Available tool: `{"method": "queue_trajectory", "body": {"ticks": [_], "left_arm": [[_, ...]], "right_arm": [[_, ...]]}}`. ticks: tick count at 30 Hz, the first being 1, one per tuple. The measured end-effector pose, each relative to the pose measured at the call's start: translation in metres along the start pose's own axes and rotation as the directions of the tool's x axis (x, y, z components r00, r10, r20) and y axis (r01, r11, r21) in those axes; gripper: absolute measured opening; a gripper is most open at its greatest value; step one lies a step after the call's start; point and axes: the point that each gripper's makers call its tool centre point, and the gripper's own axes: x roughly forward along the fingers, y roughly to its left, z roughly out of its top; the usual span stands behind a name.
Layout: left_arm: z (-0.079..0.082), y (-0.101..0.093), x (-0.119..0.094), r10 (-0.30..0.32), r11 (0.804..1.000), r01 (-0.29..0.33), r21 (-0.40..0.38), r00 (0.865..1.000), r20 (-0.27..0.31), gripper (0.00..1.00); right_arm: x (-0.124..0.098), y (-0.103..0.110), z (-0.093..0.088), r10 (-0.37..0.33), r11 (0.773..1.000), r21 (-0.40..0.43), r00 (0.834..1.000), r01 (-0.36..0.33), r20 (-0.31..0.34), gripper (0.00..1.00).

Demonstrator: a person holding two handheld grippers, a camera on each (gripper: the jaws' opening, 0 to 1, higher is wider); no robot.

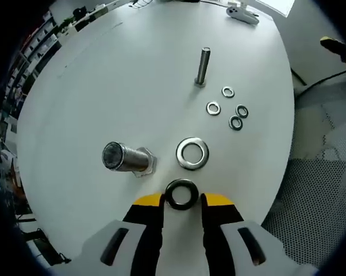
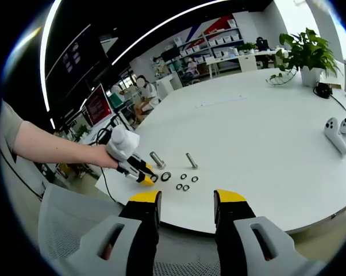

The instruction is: Place the washer onto the threaded stud by aligning its center hole with the stud, sliding it down to the base, and recovering from edge contact or off-axis alignment until the washer reaches the visible bottom stop.

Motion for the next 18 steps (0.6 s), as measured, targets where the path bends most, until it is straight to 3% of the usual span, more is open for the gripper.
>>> {"method": "queue_trajectory", "body": {"ticks": [16, 17, 18], "left_arm": [[-0.0001, -0.0016, 0.0017, -0.001, 1.000, 0.002, 0.013, 0.997, -0.076, 0.26], [-0.0004, -0.0010, 0.0013, 0.003, 1.000, -0.001, 0.019, 0.997, -0.076, 0.24], [0.0037, -0.0026, 0.0022, -0.016, 0.997, 0.020, 0.075, 0.998, -0.054, 0.21]], "right_arm": [[-0.0008, -0.0009, 0.0015, -0.006, 1.000, 0.005, 1.000, 0.006, 0.011, 0.39], [-0.0008, -0.0010, 0.0014, -0.006, 1.000, 0.004, 1.000, 0.006, 0.011, 0.39], [-0.0008, -0.0010, 0.0013, -0.006, 1.000, 0.005, 1.000, 0.006, 0.010, 0.39]]}}
